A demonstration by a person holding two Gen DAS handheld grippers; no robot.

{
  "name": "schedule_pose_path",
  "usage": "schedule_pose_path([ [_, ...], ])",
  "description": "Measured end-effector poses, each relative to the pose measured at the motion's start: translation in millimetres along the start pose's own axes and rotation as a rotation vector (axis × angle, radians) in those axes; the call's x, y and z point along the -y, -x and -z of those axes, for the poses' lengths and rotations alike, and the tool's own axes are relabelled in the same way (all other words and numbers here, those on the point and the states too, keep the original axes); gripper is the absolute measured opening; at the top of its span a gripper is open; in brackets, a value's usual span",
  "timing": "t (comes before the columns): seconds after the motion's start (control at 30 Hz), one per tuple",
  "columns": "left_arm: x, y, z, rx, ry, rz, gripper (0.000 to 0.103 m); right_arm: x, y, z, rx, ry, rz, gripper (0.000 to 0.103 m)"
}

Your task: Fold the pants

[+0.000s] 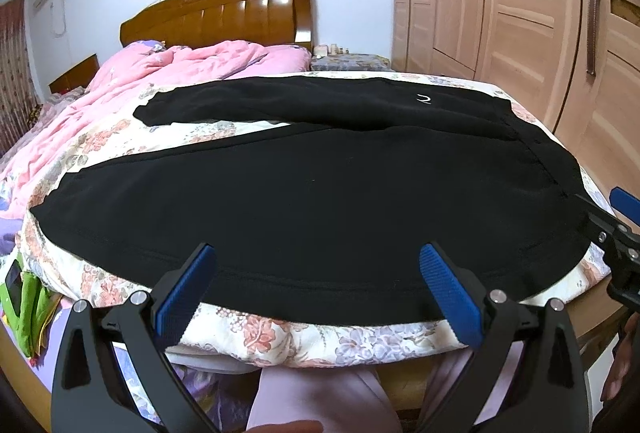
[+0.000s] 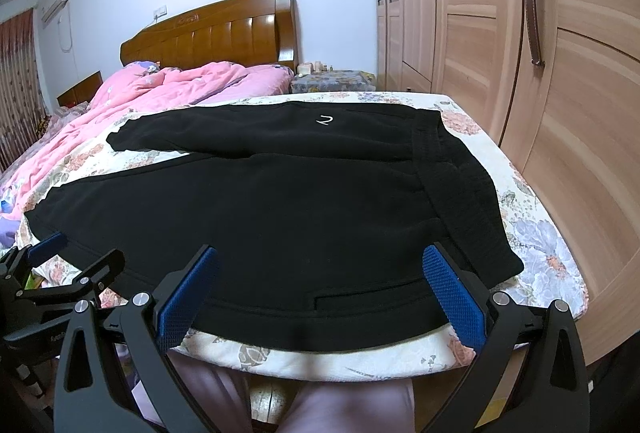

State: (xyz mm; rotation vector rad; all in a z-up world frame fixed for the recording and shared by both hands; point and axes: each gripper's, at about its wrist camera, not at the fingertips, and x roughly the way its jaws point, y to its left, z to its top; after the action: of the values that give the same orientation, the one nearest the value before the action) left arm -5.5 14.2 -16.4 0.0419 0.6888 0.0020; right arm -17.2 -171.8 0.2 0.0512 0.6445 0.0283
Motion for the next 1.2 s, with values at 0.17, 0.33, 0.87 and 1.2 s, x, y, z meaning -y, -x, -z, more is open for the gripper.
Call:
schedule_pose_path([
  [0.17, -4.8, -2.2, 1.5, -0.015, 0.021, -0.005, 0.101, 0.3, 0.0, 0.3, -0.001, -0.002, -0.001, 0.099],
  [0.33, -7.4, -4.0, 3.7, -0.029, 0.025, 0.003, 0.101, 0.4, 0.1, 0.5, -0.001, -0.004, -0.002, 0.099],
  [0.87, -7.2, -4.6, 6.3, -0.036, 0.027, -0.011, 0.101, 1.2, 0.0, 2.5, -0.006, -0.01, -0.007, 0.099],
  [1.2, -5.3, -22.2, 6.9, -0.086, -0.031, -0.017, 0.101, 4.4, -25.7, -9.4, -0.043, 0.032, -0.035, 0.099],
])
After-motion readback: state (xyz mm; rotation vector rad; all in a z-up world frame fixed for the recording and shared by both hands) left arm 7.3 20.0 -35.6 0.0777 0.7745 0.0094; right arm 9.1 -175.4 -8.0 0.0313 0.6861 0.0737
